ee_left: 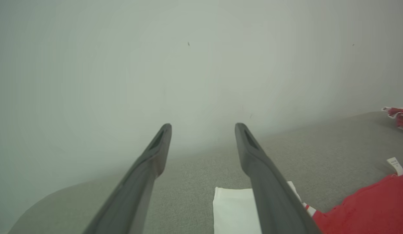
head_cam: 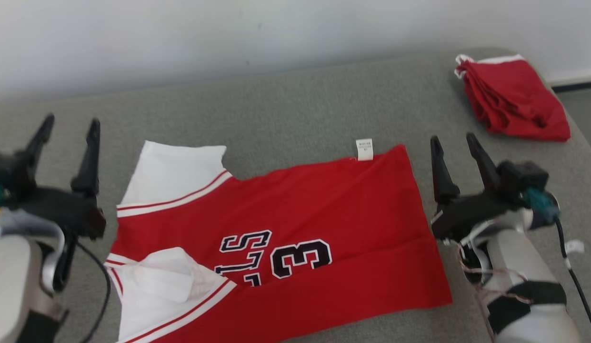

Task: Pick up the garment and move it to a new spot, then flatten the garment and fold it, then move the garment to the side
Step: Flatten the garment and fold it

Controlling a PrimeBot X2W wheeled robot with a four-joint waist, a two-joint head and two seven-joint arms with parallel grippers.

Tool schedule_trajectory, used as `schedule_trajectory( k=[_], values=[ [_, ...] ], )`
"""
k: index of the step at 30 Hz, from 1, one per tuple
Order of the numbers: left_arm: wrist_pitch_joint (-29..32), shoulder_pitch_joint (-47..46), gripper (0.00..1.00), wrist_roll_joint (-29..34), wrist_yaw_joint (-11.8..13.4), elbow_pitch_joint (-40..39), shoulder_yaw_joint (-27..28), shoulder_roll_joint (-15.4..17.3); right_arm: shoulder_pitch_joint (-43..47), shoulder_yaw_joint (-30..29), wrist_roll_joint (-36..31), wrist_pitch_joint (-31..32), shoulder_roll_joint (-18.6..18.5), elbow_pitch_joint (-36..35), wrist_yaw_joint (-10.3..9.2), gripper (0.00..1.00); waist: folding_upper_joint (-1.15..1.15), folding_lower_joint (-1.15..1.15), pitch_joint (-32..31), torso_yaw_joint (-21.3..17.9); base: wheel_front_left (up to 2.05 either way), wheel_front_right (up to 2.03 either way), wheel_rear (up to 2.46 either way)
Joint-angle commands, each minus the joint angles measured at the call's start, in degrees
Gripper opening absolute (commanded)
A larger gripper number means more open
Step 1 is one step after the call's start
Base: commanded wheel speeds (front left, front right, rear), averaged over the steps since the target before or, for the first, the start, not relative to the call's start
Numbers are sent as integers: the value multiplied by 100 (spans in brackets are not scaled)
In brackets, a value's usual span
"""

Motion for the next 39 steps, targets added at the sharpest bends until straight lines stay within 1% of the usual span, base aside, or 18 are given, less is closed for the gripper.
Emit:
schedule_trajectory(
  k=[1, 4, 7, 12, 14, 15, 18, 24, 34, 39],
  values=[
    [92, -229, 100, -176, 4, 92, -83, 82, -209, 48, 66, 4, 44, 154, -13, 100, -1, -1, 644, -367, 0, 0, 0],
    [374, -769, 100, -487, 4, 391, -491, 379, -696, 153, 114, 3, 84, 615, -14, 100, -1, -1, 887, -465, 0, 0, 0],
    [559, -1167, 100, -778, 3, 722, -889, 535, -1076, 222, 140, -32, 105, 1033, -14, 100, -1, -1, 1031, -541, 0, 0, 0],
    [750, -1607, 100, -1138, 3, 1401, -1328, 651, -1570, 416, 198, -27, 159, 1623, -13, 100, -1, -1, 1181, -649, 0, 0, 0],
    [719, -1741, 100, -1185, 3, 1637, -1501, 721, -1737, 539, 236, -40, 195, 1804, -14, 100, -1, -1, 1242, -702, 0, 0, 0],
    [701, -1793, 100, -1263, 5, 1799, -1495, 738, -1805, 590, 266, -50, 203, 1891, -14, 100, -1, -1, 1267, -720, 0, 0, 0],
    [759, -1906, 100, -1360, 5, 2249, -1573, 759, -2017, 771, 350, -67, 254, 2100, -14, 100, -1, -1, 1340, -781, 0, 0, 0],
    [773, -2143, 100, -1593, 5, 2724, -1882, 691, -2311, 1080, 550, -19, 269, 2483, -14, 100, -1, -1, 1461, -776, 0, 0, 0],
    [627, -2495, 100, -1888, 4, 3134, -2409, 566, -2571, 1479, 943, -87, 358, 2792, -14, 100, -1, -1, 1554, -665, 0, 0, 0],
    [614, -2606, 100, -2038, 4, 3319, -2633, 575, -2709, 1701, 1141, 10, 398, 2933, -14, 100, -1, -1, 1612, -643, 0, 0, 0]
  ],
)
